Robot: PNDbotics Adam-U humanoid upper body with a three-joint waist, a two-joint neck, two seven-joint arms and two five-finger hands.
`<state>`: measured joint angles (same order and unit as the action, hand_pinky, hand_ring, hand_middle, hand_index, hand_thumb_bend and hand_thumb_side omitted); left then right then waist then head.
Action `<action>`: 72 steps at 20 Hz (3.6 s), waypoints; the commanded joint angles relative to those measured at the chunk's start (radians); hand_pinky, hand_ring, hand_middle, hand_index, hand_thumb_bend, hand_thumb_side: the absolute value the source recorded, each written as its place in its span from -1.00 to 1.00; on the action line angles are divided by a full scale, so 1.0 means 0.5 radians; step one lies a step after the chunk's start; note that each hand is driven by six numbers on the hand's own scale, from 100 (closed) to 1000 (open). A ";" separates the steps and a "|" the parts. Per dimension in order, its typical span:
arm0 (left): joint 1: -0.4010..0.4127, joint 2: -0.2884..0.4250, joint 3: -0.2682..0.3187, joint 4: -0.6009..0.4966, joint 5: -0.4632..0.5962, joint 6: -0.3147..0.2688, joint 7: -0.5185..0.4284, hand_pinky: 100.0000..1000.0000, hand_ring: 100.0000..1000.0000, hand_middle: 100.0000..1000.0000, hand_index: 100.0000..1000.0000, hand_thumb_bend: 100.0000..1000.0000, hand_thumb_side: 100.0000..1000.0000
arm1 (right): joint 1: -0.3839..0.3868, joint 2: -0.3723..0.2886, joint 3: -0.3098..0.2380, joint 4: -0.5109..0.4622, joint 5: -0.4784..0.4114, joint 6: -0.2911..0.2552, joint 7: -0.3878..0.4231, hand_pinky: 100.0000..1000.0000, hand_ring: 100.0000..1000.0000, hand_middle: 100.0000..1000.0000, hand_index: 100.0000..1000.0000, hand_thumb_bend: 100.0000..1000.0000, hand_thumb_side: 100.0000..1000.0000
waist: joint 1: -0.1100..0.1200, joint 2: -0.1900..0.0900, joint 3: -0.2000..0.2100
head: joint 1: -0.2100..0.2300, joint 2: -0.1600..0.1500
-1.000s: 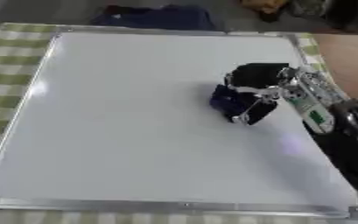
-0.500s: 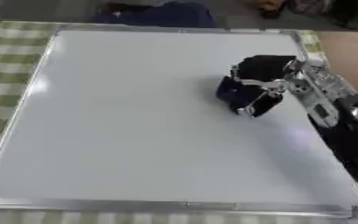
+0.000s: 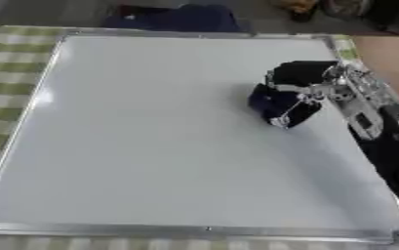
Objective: Wipe the whiteboard clean with a brush.
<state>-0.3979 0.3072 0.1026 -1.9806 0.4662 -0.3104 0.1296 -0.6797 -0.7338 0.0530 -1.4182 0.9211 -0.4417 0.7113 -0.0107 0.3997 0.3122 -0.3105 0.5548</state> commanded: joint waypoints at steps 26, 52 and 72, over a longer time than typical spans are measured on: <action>-0.046 0.034 -0.004 -0.039 0.005 -0.013 -0.011 -0.23 -0.08 -0.06 -0.07 -1.00 0.92 | 0.002 -0.210 -0.016 0.137 0.236 0.063 -0.221 -0.68 -0.67 -1.00 -0.62 -1.00 -0.70 | 0.018 -0.023 0.029 | -0.103 -0.123; -0.039 0.036 -0.004 -0.039 0.017 0.011 0.004 -0.22 -0.07 -0.06 -0.06 -0.97 0.89 | 0.003 -0.054 0.018 0.043 -0.134 -0.034 0.183 -0.75 -0.73 -1.00 -0.70 -1.00 -0.69 | 0.017 -0.096 -0.051 | -0.064 -0.059; -0.032 0.037 -0.002 -0.039 0.015 0.026 0.019 -0.22 -0.07 -0.06 -0.05 -0.96 0.88 | 0.007 0.123 0.123 -0.109 -0.100 -0.112 0.321 -0.74 -0.72 -1.00 -0.70 -1.00 -0.70 | 0.001 -0.128 -0.071 | -0.039 -0.032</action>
<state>-0.4062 0.3073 0.0970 -1.9806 0.4744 -0.2990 0.1370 -0.6608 -0.6623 0.1119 -1.4533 0.8626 -0.3893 0.7636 -0.0117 0.3585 0.2753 -0.3314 0.5351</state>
